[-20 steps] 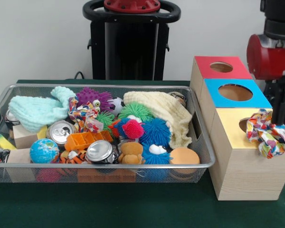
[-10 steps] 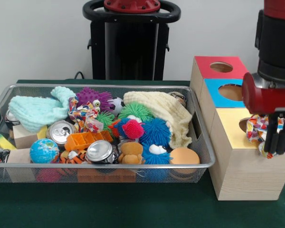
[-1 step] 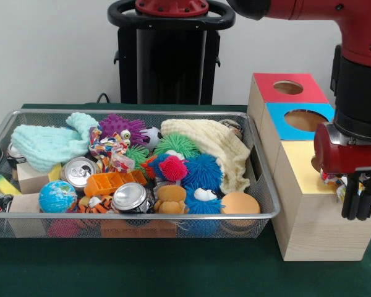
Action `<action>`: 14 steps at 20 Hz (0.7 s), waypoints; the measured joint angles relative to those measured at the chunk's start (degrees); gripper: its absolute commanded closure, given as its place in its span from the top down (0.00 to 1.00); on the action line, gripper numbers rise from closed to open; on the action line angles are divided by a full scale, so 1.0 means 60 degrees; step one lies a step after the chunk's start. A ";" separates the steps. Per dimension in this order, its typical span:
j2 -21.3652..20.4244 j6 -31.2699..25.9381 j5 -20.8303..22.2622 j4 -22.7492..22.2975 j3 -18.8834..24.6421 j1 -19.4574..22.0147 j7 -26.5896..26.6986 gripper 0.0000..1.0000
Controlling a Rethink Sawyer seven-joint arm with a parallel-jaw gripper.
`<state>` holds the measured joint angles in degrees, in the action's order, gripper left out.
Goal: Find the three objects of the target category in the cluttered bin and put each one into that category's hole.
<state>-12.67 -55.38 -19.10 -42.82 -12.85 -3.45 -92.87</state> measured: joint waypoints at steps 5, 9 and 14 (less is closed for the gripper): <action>-0.0015 0.0008 -0.0062 -0.0026 -0.0001 -0.0095 0.0000 0.00; -0.0054 0.0184 -0.0144 -0.0149 -0.0001 -0.0234 0.0000 0.00; -0.0088 0.0528 -0.0235 -0.0360 0.0001 -0.0399 -0.0018 0.00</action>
<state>-13.20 -52.21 -20.51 -44.98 -12.85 -5.84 -92.98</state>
